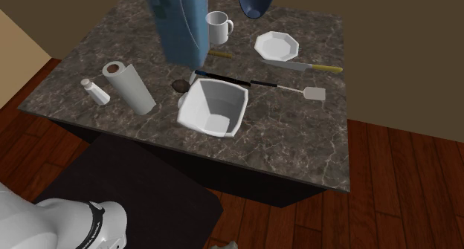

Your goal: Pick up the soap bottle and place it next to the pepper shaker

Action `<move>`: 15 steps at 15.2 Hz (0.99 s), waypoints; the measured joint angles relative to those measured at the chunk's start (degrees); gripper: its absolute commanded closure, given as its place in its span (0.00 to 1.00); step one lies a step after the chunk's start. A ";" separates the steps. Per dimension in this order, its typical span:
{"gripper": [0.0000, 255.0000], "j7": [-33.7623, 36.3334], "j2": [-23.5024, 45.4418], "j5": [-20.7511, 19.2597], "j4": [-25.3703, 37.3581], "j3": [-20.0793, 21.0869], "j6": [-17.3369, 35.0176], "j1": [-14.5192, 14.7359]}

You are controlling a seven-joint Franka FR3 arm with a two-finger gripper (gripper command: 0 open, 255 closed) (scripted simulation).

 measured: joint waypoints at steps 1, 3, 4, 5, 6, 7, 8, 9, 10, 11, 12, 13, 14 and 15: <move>1.00 1.50 -0.56 0.11 -0.80 0.91 0.07 0.56; 1.00 4.25 -1.31 0.41 -2.37 2.54 0.69 1.56; 1.00 5.87 -2.17 0.55 -4.01 3.50 1.34 2.14; 1.00 7.24 -3.04 0.69 -5.60 4.32 1.94 2.61; 1.00 8.80 -3.18 0.92 -5.95 5.29 2.01 3.17; 1.00 10.55 -3.52 1.20 -7.31 6.34 2.89 3.78; 1.00 11.86 -3.57 1.42 -7.30 7.16 2.72 4.25; 1.00 12.94 -3.38 1.59 -7.42 7.81 3.00 4.62; 1.00 14.52 -3.29 1.86 -7.79 8.81 3.32 5.20; 1.00 16.03 -3.34 2.12 -8.15 9.74 3.51 5.75; 1.00 17.41 -3.59 2.37 -8.48 10.60 3.50 6.26; 1.00 18.90 -3.89 2.63 -9.53 11.50 4.16 6.78; 1.00 20.37 -3.56 2.87 -9.54 12.43 4.42 7.30; 1.00 21.89 -3.13 3.10 -9.57 13.38 4.77 7.85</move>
